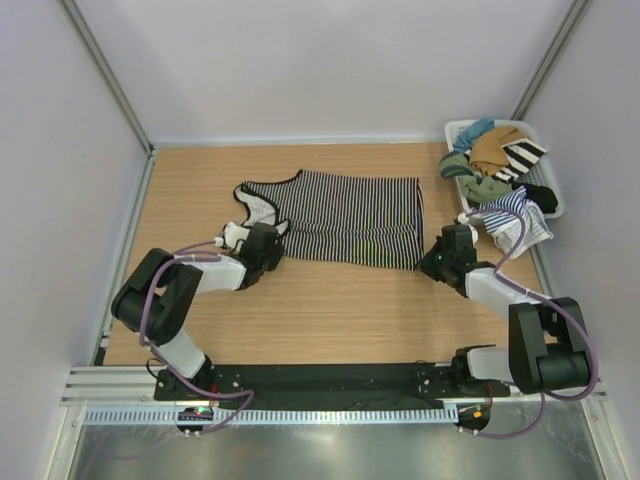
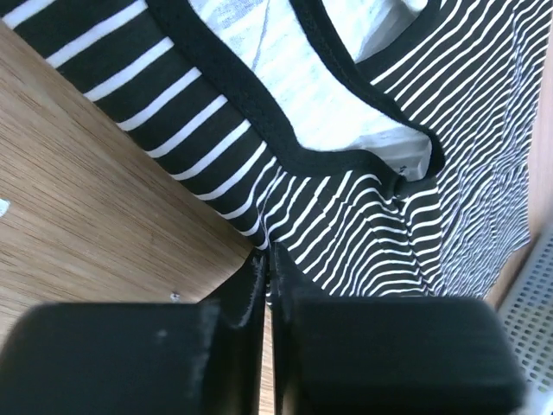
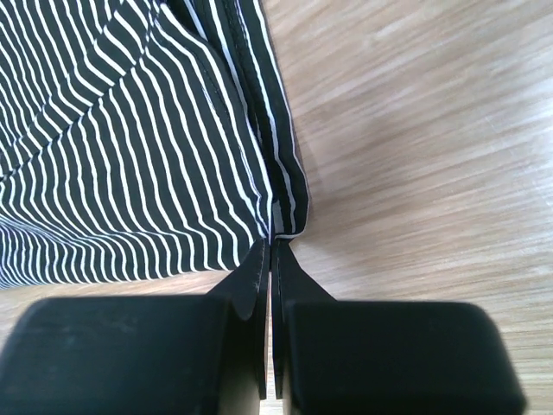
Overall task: Fold and stack the tank tops
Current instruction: Flatten the tank top out
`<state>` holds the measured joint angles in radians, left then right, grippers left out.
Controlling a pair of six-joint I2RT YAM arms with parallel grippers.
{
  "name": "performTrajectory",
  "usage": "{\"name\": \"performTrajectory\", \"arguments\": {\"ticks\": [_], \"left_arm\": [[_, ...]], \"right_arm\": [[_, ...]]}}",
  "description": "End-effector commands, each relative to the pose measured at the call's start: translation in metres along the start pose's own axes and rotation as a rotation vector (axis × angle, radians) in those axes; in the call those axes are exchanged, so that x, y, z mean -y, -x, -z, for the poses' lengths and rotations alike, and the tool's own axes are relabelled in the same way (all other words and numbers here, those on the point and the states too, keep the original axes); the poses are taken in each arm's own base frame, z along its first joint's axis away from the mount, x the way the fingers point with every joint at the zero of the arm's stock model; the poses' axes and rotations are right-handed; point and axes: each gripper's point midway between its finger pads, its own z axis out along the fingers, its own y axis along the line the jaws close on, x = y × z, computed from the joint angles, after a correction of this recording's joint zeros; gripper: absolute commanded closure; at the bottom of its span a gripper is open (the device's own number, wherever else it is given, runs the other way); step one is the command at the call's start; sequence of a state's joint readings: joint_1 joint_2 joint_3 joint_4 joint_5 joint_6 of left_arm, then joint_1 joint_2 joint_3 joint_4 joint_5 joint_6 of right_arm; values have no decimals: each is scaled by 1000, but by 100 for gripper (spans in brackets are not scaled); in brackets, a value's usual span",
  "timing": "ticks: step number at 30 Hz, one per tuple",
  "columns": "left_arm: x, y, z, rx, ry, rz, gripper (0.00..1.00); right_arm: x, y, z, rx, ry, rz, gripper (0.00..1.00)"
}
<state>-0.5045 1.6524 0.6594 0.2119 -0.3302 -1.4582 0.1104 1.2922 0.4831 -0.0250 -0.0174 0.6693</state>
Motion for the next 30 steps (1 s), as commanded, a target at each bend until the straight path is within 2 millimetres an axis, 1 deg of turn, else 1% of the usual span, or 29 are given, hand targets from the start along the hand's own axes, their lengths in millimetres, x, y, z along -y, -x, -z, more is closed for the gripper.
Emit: {"name": "performTrajectory", "arguments": {"ticks": [1,2,3,4,5,6,7,8,9,10,11,12,15,16,17,18,19,20,21,22,23,24,25,26,27,28,29,30], "left_arm": [[-18,12,-3,66,92,-78,100],[-12,16,-3,76,91,-92,100],[-7,21,0,89,92,-99,100],[-9,26,1,95,117,-119,100],[11,36,2,107,94,-125,100],[11,40,5,95,126,-148,100],[19,46,6,89,127,-153,100],[48,62,11,104,89,-141,100],[55,72,24,121,96,-181,100],[76,82,35,146,57,-182,100],[81,86,42,155,42,-191,100],[89,92,57,165,4,-185,100],[58,73,65,82,35,-210,100],[36,67,70,58,54,-219,100],[28,58,74,44,52,-235,100],[17,55,76,52,66,-242,100],[-3,48,78,37,91,-250,100],[-4,43,85,27,71,-254,100],[-9,41,88,18,73,-261,100],[-22,35,90,2,89,-273,100],[-22,35,96,1,74,-273,100],[-28,33,99,-6,83,-281,100],[-42,27,101,-20,101,-300,100],[-44,27,105,-24,94,-298,100],[-51,23,108,-36,103,-310,100],[-60,17,111,-53,113,-324,100],[-65,15,115,-61,113,-326,100],[-76,11,116,-74,129,-335,98]], "right_arm": [[-26,32,1,60,38,-12,99],[-26,32,-3,47,27,-11,99],[-24,37,-4,61,-4,-11,99],[-35,52,-4,85,10,-6,99],[-31,54,-8,71,-27,-4,99],[-36,62,-8,74,-32,-2,99],[-60,91,-2,123,5,-1,99],[-70,104,1,135,14,6,99],[-76,108,4,117,15,4,99],[-98,130,16,160,61,3,99],[-104,136,23,171,77,-10,99],[-107,138,32,185,92,-17,99],[-82,100,25,116,51,-31,99],[-63,72,21,62,25,-29,99],[-58,61,19,52,26,-21,99],[-50,50,19,46,17,-26,99],[-35,34,20,35,-3,-26,99],[-31,30,21,36,-2,-29,99],[-25,24,23,30,-11,-29,99],[-17,16,23,19,-28,-28,99],[-19,15,28,27,-12,-25,99],[-17,11,30,18,-12,-24,99],[-14,5,32,8,-12,-23,99],[-13,2,36,4,-7,-21,99],[-12,-2,37,-5,-8,-13,99],[-8,-6,39,-13,-16,-8,99],[-6,-9,43,-16,-17,-4,99],[-3,-11,44,-19,-25,-4,98]]}}
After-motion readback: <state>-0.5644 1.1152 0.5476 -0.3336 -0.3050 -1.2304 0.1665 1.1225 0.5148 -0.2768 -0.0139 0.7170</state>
